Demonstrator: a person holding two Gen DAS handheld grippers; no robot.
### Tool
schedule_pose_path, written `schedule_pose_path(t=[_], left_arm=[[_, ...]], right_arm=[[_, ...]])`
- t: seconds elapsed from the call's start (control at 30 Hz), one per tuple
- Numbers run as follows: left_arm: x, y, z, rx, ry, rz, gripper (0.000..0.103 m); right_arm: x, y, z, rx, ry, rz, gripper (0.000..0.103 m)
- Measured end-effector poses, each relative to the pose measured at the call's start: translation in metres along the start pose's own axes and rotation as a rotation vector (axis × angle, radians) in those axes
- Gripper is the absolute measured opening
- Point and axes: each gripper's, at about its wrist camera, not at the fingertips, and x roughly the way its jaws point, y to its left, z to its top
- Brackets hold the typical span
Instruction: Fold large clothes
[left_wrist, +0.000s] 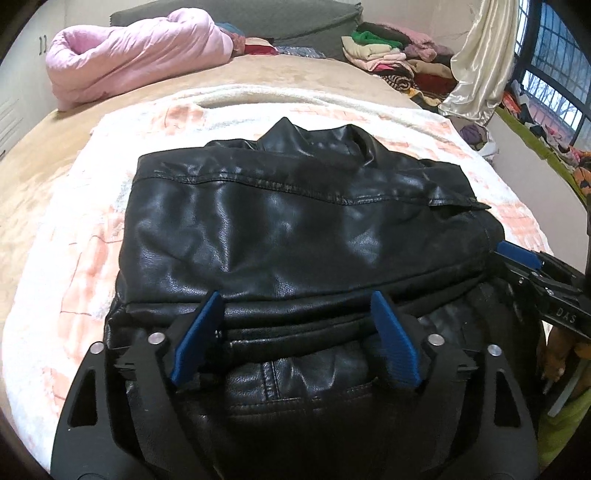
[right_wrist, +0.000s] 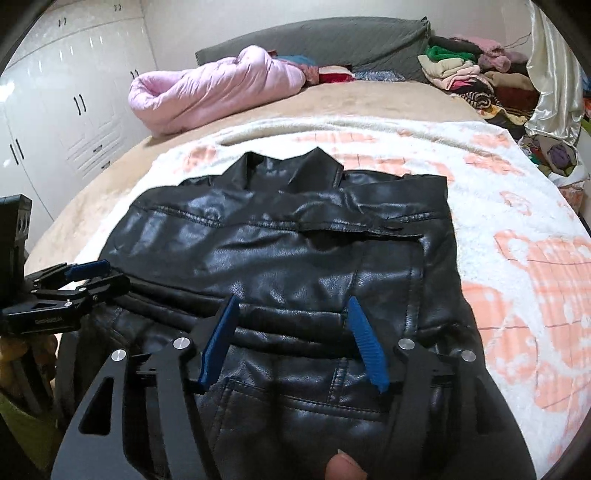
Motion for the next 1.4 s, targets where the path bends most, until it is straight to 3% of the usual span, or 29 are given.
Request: schedule_pose_path(t=[0.1, 0.2, 0.5, 1.4], left_arm=[[-0.005, 0.001, 0.001, -0.01, -0.006, -0.007, 0.086], [-0.013, 0.002, 0.003, -0.024, -0.026, 0.001, 0.094], [-0.025, 0.0, 0.005, -0.024, -0.041, 0.009, 0.094], [-0.077, -0.007, -0.023, 0.046, -0.105, 0.025, 0.094]], right_arm=[[-0.009, -0.002, 0.001, 0.01, -0.035, 0.008, 0.085], [-0.018, 0.0, 0.002, 0.008, -0.066, -0.005, 0.093], [-0.036, 0.003, 0.003, 0.01, -0.13, 0.009, 0.095], [-0.086, 0.035, -0.032, -0.018, -0.149, 0.002, 0.096]])
